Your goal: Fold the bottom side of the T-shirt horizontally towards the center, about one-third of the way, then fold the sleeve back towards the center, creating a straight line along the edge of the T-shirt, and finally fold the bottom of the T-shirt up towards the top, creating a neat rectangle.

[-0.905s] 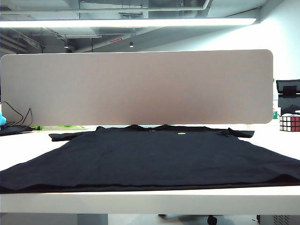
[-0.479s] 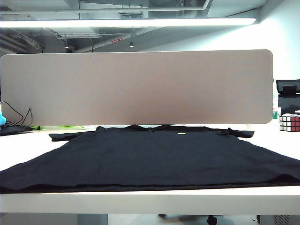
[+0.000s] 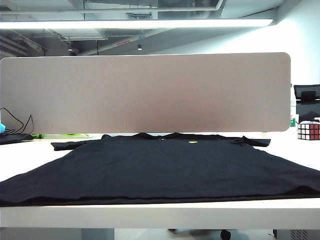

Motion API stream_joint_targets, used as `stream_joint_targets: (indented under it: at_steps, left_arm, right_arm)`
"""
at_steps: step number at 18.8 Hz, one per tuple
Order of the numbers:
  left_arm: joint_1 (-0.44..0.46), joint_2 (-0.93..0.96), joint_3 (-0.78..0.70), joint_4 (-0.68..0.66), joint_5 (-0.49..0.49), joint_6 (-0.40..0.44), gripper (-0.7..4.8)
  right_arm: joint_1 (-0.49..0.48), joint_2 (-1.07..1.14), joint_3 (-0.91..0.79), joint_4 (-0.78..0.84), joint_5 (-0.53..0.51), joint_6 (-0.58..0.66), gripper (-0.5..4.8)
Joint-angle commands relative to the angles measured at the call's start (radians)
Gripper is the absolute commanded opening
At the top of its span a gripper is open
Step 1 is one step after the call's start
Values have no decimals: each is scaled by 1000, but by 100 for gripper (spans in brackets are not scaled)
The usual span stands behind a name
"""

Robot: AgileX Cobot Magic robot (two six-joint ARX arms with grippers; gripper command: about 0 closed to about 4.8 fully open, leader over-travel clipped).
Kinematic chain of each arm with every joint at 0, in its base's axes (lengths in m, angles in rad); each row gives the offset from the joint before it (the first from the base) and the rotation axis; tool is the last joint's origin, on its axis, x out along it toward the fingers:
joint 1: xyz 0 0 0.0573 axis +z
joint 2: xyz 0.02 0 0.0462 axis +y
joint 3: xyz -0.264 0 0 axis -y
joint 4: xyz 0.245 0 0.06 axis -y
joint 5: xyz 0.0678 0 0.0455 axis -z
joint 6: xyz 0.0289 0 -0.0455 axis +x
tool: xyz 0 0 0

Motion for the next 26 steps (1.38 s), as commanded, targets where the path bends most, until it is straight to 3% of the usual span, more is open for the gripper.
stream_joint_targets:
  at_steps: [1, 3, 7, 10, 12, 15, 18, 23, 26]
  left_arm:
    - [3, 24, 4, -96, 159, -164, -5]
    - [3, 71, 14, -141, 185, -211, -5]
    - [4, 157, 42, -160, 212, -209, -5]
    - [4, 323, 93, -160, 272, -197, -6]
    - [4, 423, 133, -151, 308, -152, -6]
    - [5, 657, 259, -153, 381, -36, -6]
    - [7, 846, 368, -164, 451, 21, -6]
    - [86, 1048, 505, -357, 492, 204, -5]
    - [161, 1087, 524, -427, 562, 265, 46]
  right_arm:
    - [1, 1, 10, -128, -113, 139, -5]
    - [1, 1, 22, -157, -115, 193, -5]
    - [1, 6, 63, -213, -114, 192, -5]
    - [1, 73, 141, -268, -110, 121, -5]
    - [1, 136, 190, -297, -110, 80, -5]
    - [-1, 367, 341, -379, -104, -26, -5]
    - [-2, 615, 510, -500, -127, -158, -5]
    - [-60, 977, 761, -734, -144, -351, -5]
    - [-118, 1090, 828, -779, -210, -390, -5]
